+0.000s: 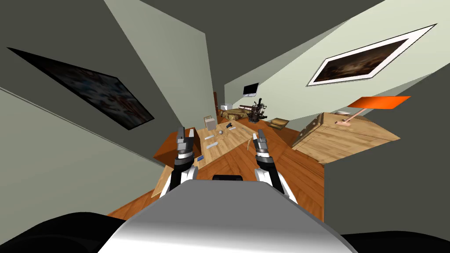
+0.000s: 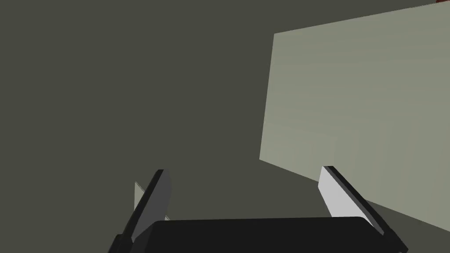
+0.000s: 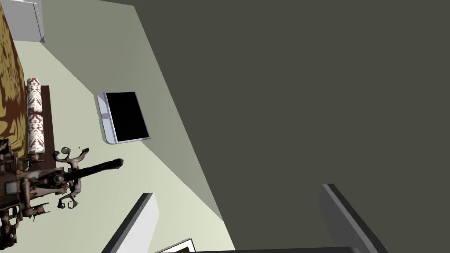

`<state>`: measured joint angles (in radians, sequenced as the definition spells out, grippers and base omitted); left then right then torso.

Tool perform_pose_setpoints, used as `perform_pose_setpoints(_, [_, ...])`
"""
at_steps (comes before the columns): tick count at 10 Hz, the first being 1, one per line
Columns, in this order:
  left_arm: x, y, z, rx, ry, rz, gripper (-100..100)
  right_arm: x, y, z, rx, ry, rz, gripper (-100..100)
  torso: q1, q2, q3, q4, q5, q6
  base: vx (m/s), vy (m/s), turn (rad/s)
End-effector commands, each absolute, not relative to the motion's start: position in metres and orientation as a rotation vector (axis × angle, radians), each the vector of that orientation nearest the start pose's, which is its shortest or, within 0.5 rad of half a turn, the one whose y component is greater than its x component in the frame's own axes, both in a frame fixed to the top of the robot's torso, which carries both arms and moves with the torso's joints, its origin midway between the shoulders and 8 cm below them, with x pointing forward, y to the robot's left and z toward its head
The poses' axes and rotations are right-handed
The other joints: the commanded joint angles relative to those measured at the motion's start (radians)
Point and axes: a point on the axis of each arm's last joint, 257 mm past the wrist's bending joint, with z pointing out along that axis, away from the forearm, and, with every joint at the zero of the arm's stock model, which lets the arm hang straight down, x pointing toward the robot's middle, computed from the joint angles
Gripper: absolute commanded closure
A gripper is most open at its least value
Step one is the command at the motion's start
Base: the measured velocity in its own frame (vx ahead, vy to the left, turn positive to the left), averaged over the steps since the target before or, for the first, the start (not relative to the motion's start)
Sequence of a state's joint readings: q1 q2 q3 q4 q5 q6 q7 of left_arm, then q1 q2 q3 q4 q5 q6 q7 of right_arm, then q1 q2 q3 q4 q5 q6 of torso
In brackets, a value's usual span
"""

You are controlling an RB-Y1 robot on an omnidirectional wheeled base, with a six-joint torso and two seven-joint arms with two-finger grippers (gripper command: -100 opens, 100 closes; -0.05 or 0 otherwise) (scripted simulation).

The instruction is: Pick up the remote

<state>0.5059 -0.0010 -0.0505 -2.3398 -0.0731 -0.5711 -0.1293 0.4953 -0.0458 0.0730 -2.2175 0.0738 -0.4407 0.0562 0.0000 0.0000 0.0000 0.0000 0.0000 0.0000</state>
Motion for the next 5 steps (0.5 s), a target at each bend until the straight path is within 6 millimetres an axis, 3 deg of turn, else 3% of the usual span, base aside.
perform_pose_setpoints(1, [0.324, 0.247, 0.056, -0.471, 0.615, -1.231, -100, 0.369, -0.245, -0.017, 0.653, 0.795, 1.250, 0, 0.000, 0.000, 0.000, 0.000, 0.000, 0.000, -0.018, -0.016, -0.028])
perform_pose_setpoints(5, [0.343, 0.245, 0.028, -0.527, 0.712, -1.335, -100, 0.369, -0.245, -0.017, 0.653, 0.795, 1.251, 0, -0.001, 0.002, 0.001, 0.000, 0.000, 0.000, -0.032, -0.022, -0.069])
